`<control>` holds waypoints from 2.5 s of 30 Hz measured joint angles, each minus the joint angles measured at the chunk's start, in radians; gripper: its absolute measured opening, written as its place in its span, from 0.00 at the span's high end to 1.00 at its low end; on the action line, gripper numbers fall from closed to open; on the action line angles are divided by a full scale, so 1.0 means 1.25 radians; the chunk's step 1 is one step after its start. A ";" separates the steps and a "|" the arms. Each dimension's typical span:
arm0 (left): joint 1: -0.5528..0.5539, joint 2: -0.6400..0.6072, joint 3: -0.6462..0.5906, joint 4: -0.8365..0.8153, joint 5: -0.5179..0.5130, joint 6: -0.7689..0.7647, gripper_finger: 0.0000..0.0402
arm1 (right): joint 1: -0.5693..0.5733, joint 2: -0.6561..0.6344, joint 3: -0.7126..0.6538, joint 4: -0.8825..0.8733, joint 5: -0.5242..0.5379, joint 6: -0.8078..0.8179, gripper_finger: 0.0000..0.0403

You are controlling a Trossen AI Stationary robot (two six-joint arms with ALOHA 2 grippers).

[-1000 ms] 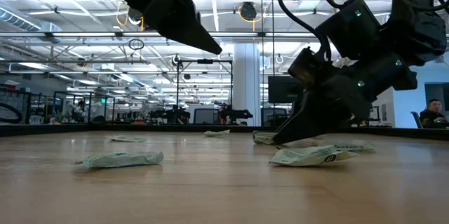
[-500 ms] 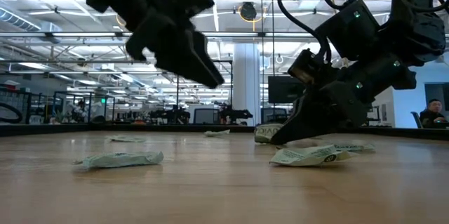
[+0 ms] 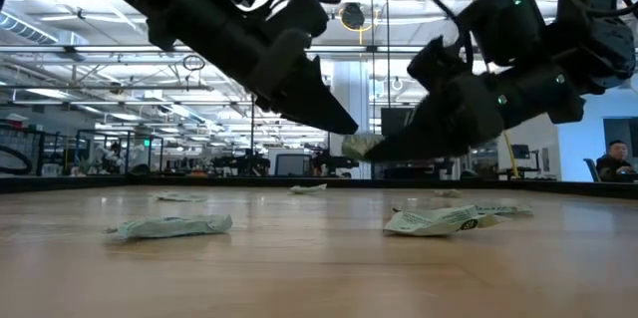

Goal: Pick and place Stevia / Truvia into bins
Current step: Put the stevia packet into the transparent bin

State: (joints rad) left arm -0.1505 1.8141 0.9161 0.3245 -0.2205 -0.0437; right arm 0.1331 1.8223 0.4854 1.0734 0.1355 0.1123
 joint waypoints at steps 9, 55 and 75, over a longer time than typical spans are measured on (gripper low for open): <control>0.003 0.000 0.000 0.023 0.028 0.010 0.43 | -0.001 0.000 0.001 0.064 -0.026 -0.006 0.93; 0.006 -0.020 0.001 -0.042 -0.008 0.033 0.98 | 0.003 0.000 0.002 0.090 -0.158 0.004 0.54; -0.155 -0.392 0.005 -0.592 0.099 -0.257 0.98 | -0.001 -0.001 0.001 0.072 -0.153 -0.003 0.55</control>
State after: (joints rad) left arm -0.3442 1.3242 0.9225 -0.4155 -0.0973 -0.3654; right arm 0.1322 1.8214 0.4866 1.1628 -0.0559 0.1081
